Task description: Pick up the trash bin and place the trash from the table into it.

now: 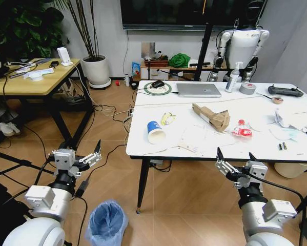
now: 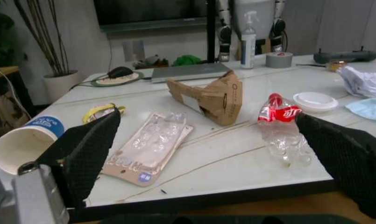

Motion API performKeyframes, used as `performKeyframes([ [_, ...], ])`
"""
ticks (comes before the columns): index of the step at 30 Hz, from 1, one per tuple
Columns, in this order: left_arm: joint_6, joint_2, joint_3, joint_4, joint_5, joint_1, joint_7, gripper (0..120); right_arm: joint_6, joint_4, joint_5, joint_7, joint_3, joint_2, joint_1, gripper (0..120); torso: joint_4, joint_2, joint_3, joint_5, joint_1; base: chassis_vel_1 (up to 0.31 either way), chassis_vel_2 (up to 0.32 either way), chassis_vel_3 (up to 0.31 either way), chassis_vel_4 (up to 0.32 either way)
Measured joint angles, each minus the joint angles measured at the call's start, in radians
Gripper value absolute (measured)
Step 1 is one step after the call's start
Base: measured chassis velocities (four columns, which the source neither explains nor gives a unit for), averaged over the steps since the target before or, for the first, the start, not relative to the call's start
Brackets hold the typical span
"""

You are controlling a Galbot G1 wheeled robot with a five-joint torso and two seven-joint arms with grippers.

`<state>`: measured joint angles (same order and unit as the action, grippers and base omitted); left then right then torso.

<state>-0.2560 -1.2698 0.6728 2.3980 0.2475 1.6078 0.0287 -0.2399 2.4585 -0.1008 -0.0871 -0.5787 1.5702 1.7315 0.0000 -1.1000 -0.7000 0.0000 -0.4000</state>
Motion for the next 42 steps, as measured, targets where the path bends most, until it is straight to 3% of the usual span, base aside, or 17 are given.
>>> performKeyframes([
  [21, -0.016, 0.066, 0.025, -0.002, 0.054, 0.002, -0.018, 100, 0.012, -0.044, -0.007, -0.002, -0.013, -0.016, -0.013, 100, 0.0000, 0.001, 0.000, 0.0000, 0.000, 0.000, 0.000, 0.000, 0.000],
  [34, -0.024, 0.075, 0.022, -0.005, 0.052, 0.016, -0.018, 100, 0.013, -0.051, -0.007, -0.003, -0.009, -0.010, -0.021, 100, 0.0000, 0.049, 0.027, 0.0000, 0.022, 0.000, 0.000, 0.000, 0.000],
  [42, -0.008, 0.065, 0.027, -0.017, 0.036, 0.034, -0.034, 100, 0.019, -0.069, -0.001, -0.002, -0.001, -0.006, -0.024, 100, 0.0001, 0.102, 0.056, 0.0001, 0.045, 0.000, 0.000, 0.000, 0.000],
])
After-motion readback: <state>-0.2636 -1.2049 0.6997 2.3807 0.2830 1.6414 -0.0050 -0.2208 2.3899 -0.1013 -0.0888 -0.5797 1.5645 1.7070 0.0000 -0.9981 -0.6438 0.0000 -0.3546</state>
